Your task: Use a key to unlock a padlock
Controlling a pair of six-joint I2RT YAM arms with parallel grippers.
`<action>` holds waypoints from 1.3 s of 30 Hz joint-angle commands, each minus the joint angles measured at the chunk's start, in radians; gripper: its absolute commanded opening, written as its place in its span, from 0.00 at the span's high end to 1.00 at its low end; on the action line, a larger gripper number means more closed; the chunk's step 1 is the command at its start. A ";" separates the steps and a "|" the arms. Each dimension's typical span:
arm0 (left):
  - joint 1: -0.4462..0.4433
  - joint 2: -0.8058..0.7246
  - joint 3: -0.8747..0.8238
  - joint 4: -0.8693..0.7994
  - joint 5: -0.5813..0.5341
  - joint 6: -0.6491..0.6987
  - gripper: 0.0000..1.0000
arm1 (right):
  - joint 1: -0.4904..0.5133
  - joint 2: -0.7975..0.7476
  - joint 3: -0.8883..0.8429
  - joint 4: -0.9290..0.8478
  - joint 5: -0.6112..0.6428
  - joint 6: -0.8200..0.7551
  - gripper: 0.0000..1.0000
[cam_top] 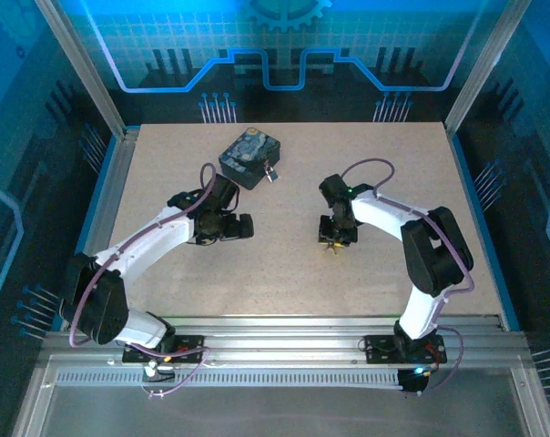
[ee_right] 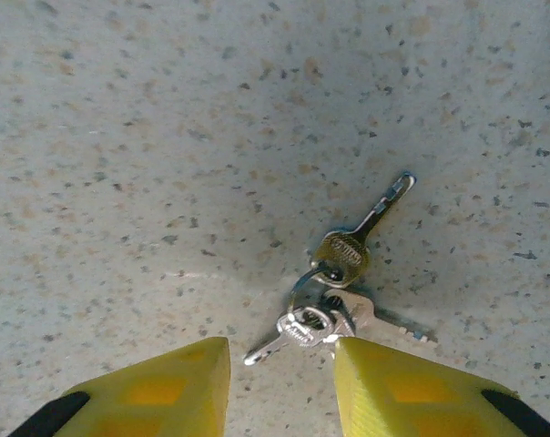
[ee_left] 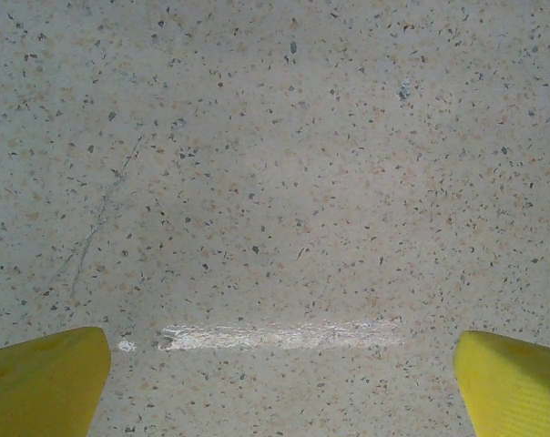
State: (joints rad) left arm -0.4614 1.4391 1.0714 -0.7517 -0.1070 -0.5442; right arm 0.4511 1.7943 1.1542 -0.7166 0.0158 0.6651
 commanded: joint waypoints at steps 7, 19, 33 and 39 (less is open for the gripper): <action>-0.017 -0.010 0.025 -0.026 0.012 0.006 0.02 | 0.000 0.062 -0.007 0.008 0.009 0.021 0.72; -0.062 0.012 0.019 0.003 0.030 -0.017 0.02 | -0.058 0.000 -0.070 0.076 -0.088 0.076 0.84; -0.089 0.036 -0.027 0.246 0.297 -0.143 0.14 | -0.137 -0.144 -0.147 0.195 -0.284 0.230 0.96; -0.089 0.090 -0.050 0.440 0.456 -0.252 0.26 | -0.141 -0.159 -0.170 0.260 -0.359 0.317 0.97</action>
State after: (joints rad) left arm -0.5415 1.5017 1.0473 -0.4419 0.2134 -0.7120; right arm 0.3180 1.6611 1.0073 -0.5022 -0.2722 0.9031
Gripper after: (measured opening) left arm 0.753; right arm 0.049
